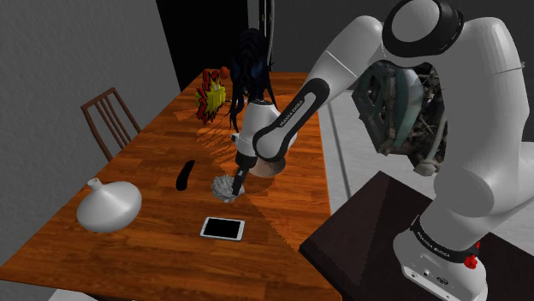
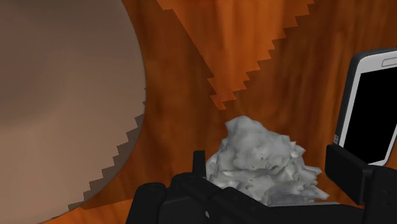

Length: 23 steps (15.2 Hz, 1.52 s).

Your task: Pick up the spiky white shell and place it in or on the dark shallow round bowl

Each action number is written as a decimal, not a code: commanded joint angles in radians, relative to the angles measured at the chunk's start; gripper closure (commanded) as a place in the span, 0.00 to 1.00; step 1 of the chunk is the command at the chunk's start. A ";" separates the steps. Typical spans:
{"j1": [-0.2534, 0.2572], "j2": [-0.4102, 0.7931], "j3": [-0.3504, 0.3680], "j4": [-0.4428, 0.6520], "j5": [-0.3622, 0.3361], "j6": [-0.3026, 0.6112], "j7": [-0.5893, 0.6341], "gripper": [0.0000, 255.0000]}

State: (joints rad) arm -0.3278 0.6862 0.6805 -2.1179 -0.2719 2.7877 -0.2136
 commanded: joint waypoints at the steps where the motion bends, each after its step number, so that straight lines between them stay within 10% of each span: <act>1: 0.000 0.001 -0.001 0.000 0.000 0.000 0.000 1.00; 23: -0.150 -0.175 0.184 -0.026 0.118 -0.158 -0.038 1.00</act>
State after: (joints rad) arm -0.4677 0.5230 0.8518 -2.1432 -0.1627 2.6391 -0.2483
